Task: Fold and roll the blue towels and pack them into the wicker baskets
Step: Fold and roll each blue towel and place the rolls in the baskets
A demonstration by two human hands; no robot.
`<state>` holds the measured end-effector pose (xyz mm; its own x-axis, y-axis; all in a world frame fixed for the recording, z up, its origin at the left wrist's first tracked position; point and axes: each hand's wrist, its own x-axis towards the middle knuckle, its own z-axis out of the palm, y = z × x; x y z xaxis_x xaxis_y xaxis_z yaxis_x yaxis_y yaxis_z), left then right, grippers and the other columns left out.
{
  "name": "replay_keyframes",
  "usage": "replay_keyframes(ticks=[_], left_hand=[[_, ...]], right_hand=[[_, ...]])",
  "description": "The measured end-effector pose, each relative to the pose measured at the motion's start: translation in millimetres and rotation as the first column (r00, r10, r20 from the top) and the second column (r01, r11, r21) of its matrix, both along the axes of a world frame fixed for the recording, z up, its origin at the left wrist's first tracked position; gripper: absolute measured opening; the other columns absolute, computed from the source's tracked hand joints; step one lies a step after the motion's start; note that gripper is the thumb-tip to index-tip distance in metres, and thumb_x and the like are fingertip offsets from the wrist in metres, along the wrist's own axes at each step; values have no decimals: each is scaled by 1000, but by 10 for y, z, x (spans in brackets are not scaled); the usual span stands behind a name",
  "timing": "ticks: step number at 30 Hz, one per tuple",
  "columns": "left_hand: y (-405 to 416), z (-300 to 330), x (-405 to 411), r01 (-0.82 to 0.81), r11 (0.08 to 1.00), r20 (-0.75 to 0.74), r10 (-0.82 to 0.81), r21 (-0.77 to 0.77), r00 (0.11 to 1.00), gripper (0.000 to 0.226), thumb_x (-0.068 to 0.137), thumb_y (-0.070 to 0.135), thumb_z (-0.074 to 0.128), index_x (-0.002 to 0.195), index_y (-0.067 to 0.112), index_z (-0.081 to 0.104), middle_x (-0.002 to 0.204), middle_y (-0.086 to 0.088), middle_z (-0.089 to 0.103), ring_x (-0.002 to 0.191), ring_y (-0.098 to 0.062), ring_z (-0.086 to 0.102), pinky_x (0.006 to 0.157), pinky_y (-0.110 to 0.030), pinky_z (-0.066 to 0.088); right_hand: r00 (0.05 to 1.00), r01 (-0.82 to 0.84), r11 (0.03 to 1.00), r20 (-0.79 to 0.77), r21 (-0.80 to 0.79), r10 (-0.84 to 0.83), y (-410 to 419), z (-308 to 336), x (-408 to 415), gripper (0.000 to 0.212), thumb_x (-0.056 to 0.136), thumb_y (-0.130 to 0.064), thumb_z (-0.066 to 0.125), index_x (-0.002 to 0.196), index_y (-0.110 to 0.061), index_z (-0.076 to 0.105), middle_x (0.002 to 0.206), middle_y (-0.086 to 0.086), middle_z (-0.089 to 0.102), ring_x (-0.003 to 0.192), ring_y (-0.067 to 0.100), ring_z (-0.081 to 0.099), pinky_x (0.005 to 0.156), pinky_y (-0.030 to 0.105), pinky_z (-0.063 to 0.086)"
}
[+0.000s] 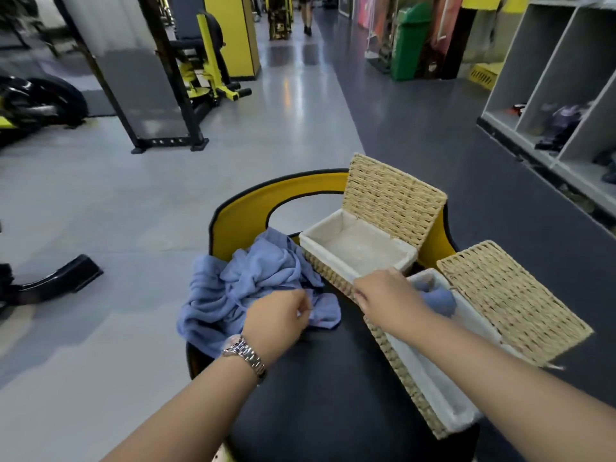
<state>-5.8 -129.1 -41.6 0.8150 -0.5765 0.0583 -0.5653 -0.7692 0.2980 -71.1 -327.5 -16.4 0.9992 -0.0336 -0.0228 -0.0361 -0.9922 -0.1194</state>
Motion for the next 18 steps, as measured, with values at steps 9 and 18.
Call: replay_keyframes(ticks=[9,18], left_hand=[[1128,-426,383,-200,972,-66,193,-125,979,21,89,48,48,94,29,55,88,9,68,83,-11,64,67,-29,48],[977,-541,557,-390,857,-460,211,-337,862,43,96,31,47,136,24,32,96,1,62,82,-18,61,71,-30,47]], right_hand=[[908,410,671,-207,618,-365,897,-622,1211,32,90,-38,55,68,-16,48,65,4,50,60,20,48,56,31,35],[918,266,621,4,737,-397,1056,-579,797,15,91,-18,60,83,-6,55,78,5,60,66,7,53,55,13,38]])
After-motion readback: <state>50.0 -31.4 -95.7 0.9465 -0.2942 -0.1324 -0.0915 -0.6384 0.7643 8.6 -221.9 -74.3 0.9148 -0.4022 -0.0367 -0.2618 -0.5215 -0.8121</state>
